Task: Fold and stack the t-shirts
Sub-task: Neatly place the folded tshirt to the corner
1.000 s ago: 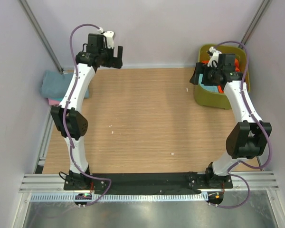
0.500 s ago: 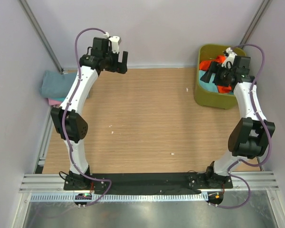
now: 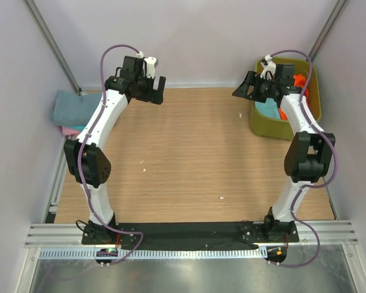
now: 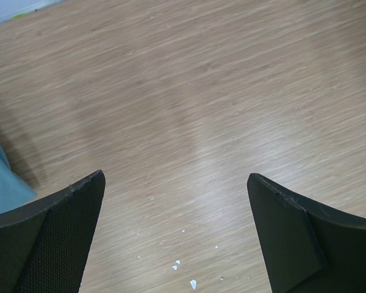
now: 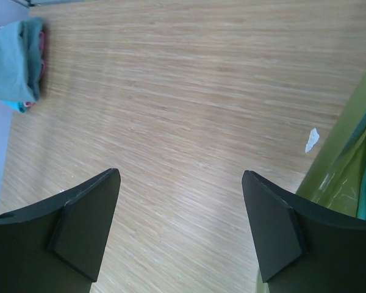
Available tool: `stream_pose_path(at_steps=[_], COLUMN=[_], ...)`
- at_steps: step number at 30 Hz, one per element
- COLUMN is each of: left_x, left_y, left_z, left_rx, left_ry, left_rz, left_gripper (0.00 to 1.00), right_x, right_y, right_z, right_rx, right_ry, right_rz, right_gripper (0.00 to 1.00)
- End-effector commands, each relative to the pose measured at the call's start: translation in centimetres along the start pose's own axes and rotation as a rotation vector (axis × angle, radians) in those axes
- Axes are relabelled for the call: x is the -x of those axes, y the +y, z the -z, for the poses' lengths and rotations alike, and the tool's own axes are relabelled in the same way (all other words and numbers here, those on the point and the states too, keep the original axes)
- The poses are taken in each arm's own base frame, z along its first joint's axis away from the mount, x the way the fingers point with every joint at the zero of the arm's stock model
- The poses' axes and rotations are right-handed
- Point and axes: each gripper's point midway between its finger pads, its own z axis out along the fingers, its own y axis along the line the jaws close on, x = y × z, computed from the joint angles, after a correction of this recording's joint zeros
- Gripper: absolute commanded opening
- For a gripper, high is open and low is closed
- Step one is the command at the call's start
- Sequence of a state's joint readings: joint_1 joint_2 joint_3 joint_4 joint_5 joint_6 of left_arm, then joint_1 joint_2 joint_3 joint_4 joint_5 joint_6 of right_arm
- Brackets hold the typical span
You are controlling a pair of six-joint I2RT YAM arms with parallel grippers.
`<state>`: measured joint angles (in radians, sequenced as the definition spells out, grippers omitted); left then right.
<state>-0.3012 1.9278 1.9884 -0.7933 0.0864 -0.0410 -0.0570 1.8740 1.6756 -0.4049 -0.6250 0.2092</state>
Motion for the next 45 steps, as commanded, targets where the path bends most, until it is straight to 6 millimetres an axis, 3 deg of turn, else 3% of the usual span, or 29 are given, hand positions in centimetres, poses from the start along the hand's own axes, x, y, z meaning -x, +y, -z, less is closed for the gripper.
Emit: stream_pose_path(at_steps=[1,6,13,22,25,26,27,29,30,31,33,35,38,40,41,42,43,45], left_x=[2.3,2.4,2.4,2.3,2.7,2.9,3.1,4.1,4.4,4.9,5.5,5.7,6.1,6.1,6.3,6.4,6.4,6.5], left_y=[0.2,0.4,0.3,-0.4,-0.9,-0.9,-0.9,-1.0,-1.1,-1.2,-1.5,-1.4,-0.3,0.3,1.0,1.1,1.2,1.4], left_z=[3.1,3.1,3.0,2.4,2.6,2.8,3.0,3.8,4.1,4.7,5.1,5.4,6.1,6.3,6.6,6.7,6.7,6.6], left_rx=[0.037,0.051,0.055,0.053,0.046,0.047,0.047,0.046,0.045,0.043,0.033,0.038,0.107,0.152,0.190,0.198,0.203,0.212], left_ry=[-0.089,-0.092,-0.093,-0.088,-0.098,-0.103,-0.109,-0.137,-0.148,-0.165,-0.185,-0.195,-0.222,-0.235,-0.251,-0.254,-0.255,-0.263], left_rz=[-0.027,-0.038,-0.045,-0.057,-0.060,-0.057,-0.055,-0.041,-0.035,-0.027,-0.007,0.029,0.073,0.119,0.136,0.142,0.145,0.156], left_gripper=[0.99,1.00,0.99,1.00,1.00,0.99,1.00,1.00,0.99,1.00,1.00,1.00,1.00,1.00,1.00,1.00,1.00,1.00], right_x=[0.3,1.1,0.7,0.1,1.8,2.1,4.5,6.7,8.3,9.5,10.6,10.3,8.7,7.3,7.6,6.6,6.0,6.4], right_y=[-1.7,-3.5,-7.4,-7.8,-4.3,-1.7,0.8,5.0,8.3,10.2,12.0,11.9,9.8,6.6,5.6,3.5,2.1,1.7], right_z=[-1.4,-2.2,0.2,2.2,2.0,1.5,1.9,2.4,3.5,4.2,4.8,5.2,5.2,4.8,4.9,4.8,4.2,4.6], right_rx=[-0.030,-0.110,-0.379,-0.444,-0.295,-0.169,-0.094,0.075,0.211,0.282,0.333,0.294,0.156,-0.022,-0.111,-0.313,-0.403,-0.556], right_ry=[0.007,-0.005,0.009,0.032,-0.021,-0.024,-0.071,-0.109,-0.129,-0.156,-0.158,-0.150,-0.138,-0.093,-0.100,-0.076,-0.055,-0.076], right_rz=[-0.012,-0.013,0.077,0.140,0.158,0.158,0.180,0.131,0.137,0.093,0.063,0.049,0.085,0.058,0.055,0.041,0.034,0.069], right_gripper=[0.87,0.88,0.87,0.88,0.89,0.90,0.90,0.90,0.91,0.92,0.92,0.93,1.00,1.00,1.00,1.00,1.00,1.00])
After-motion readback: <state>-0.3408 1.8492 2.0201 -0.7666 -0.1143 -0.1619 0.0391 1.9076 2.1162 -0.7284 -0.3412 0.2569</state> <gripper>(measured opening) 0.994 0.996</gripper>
